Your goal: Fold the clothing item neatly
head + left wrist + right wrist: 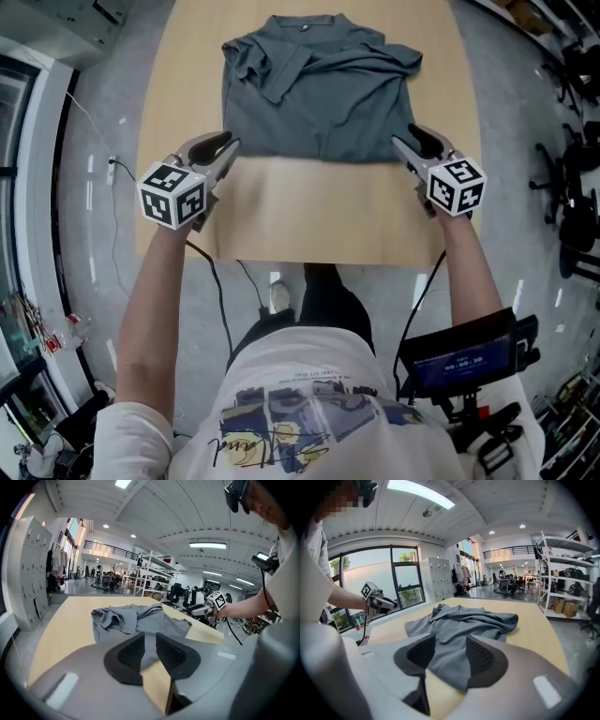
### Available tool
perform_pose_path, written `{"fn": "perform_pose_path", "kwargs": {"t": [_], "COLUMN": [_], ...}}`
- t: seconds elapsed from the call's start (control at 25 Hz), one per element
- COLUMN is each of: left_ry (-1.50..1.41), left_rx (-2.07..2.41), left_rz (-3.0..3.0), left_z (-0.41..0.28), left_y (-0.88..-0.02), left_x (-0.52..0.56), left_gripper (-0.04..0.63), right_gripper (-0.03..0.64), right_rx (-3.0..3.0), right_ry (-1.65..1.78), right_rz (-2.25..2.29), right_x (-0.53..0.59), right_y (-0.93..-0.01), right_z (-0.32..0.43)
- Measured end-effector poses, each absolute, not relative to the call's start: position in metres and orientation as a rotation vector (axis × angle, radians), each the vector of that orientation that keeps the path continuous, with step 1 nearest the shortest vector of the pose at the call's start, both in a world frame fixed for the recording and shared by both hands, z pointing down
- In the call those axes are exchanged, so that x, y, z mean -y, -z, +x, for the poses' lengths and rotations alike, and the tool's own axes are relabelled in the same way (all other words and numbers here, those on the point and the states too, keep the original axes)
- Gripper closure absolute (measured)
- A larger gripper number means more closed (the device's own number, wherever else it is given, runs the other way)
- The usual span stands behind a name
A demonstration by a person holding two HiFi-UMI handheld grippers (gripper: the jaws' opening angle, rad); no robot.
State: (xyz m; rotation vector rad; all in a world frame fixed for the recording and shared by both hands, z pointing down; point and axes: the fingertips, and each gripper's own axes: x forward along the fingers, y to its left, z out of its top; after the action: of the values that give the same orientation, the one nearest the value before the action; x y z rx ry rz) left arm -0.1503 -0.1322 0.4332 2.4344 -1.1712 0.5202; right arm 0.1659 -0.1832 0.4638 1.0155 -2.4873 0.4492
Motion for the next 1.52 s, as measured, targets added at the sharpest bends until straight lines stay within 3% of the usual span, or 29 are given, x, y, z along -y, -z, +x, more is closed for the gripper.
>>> {"fn": "perform_pose_path", "kwargs": {"t": [0.24, 0.52, 0.88, 1.52], "left_ry": [-0.518, -0.518, -0.415, -0.394], "left_rx": [1.131, 1.085, 1.036, 1.007], "left_rz": [2.494, 2.551, 2.563, 2.628], "left_z": [-0.148, -0.152, -0.149, -0.099], "left_y": [-0.413, -0.396, -0.371, -0.353], "left_x": [0.042, -0.074, -0.186, -0.250], "left_gripper": [0.585, 0.589, 0.589, 0.589], "right_gripper": [0.503, 0.591, 0.614, 0.614], "right_rx": [2.492, 2.498, 2.507, 2.595], "right_ry": [-0.469, -0.455, -0.390, -0.235], "right_rz": [1.054, 1.140, 1.135, 1.010], "right_x": [0.084, -0.030, -0.156, -0.233], "right_y": [-0.443, -0.418, -0.390, -0.347], "right_z": [0.146, 0.129, 0.104, 0.098]}}
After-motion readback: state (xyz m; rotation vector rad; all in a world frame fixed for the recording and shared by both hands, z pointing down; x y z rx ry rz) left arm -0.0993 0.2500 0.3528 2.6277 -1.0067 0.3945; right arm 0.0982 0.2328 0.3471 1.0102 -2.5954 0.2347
